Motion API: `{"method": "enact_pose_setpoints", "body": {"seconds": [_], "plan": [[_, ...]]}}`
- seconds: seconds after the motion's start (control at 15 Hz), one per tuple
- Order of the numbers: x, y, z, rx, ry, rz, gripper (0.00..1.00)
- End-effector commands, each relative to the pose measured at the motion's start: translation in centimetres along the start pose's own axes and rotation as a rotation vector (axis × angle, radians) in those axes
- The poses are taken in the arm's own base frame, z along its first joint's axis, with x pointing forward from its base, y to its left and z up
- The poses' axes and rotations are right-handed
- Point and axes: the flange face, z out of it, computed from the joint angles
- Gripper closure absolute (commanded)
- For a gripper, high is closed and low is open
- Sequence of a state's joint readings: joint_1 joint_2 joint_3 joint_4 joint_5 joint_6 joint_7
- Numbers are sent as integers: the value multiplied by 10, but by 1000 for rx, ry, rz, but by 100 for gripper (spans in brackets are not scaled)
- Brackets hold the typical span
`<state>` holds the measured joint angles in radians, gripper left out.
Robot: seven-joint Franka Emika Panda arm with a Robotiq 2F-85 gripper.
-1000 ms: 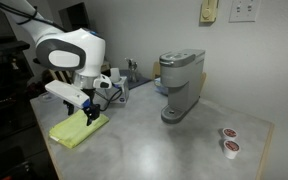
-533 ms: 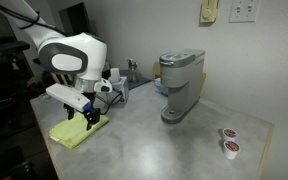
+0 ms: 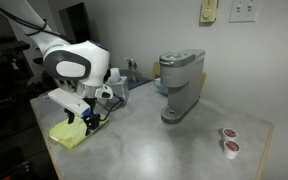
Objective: Fold the yellow towel
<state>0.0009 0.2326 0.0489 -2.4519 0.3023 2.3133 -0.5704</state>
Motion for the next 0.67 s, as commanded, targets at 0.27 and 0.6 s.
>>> {"method": "enact_pose_setpoints", "body": {"seconds": [0.27,0.6], "plan": [[21,-27,7,-91,53,15,0],[23,-33,4,-89,56,21,0]]}}
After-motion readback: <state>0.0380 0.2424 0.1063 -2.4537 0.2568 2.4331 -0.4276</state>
